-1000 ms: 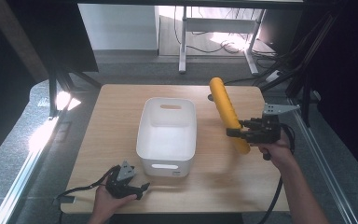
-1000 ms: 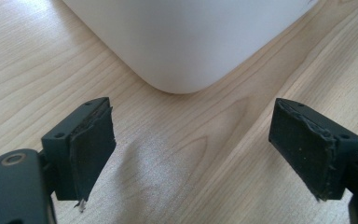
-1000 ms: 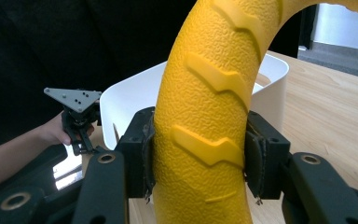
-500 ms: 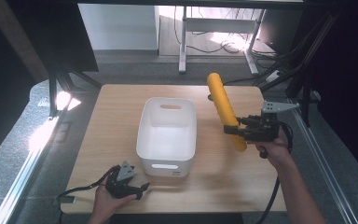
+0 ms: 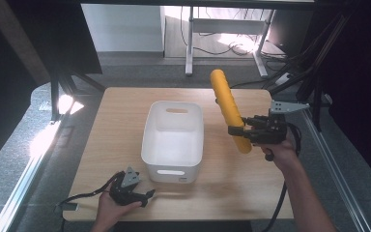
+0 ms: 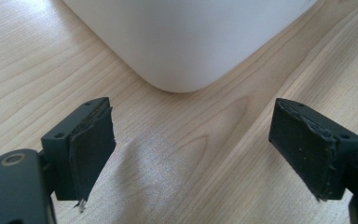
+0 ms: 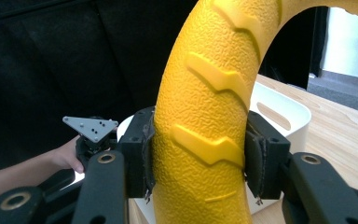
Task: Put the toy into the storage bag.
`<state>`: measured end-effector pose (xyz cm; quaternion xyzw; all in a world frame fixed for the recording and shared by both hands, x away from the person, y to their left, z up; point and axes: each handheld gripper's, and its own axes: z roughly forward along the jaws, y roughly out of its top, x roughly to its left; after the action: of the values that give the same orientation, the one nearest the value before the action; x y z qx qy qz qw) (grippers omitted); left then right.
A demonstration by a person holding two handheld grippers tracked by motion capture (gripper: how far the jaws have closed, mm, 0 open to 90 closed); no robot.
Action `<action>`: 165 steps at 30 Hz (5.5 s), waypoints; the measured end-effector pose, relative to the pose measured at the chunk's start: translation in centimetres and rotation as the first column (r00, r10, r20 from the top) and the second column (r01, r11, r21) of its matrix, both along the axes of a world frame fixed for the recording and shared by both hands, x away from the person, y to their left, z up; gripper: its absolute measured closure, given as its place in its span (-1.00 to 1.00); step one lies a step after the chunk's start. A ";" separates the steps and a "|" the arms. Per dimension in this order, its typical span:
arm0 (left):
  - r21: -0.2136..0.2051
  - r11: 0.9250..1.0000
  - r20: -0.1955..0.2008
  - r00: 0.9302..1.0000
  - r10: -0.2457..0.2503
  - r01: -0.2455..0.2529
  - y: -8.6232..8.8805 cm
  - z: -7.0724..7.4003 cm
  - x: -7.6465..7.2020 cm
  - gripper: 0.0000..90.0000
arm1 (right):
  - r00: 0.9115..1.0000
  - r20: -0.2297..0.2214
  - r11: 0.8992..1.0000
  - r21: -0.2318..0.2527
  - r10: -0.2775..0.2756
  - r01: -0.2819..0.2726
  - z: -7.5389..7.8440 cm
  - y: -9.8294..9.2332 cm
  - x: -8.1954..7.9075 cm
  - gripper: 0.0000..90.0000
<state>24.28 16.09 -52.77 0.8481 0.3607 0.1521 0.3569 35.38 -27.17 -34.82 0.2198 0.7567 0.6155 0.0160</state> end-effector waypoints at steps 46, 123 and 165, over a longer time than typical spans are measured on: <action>0.000 1.000 -0.002 1.000 0.000 0.000 0.0 0.0 0.0 -0.69 | 0.995 0.082 0.996 0.061 0.059 -0.064 3.2 3.4 -0.3 0.14; -0.005 1.000 0.002 1.000 -0.001 0.001 0.1 0.1 -0.1 -0.69 | 0.960 0.083 0.960 0.059 0.267 -0.272 3.8 12.7 0.1 0.13; -0.004 1.000 -0.003 1.000 -0.003 0.003 -0.1 -0.1 -0.1 -0.69 | 0.947 0.001 0.946 0.045 0.320 -0.320 -0.1 13.6 0.1 0.13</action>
<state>24.17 16.03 -52.83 0.8481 0.3605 0.1494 0.3583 35.51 -13.62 -34.92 0.0964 0.7686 0.6258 -0.0914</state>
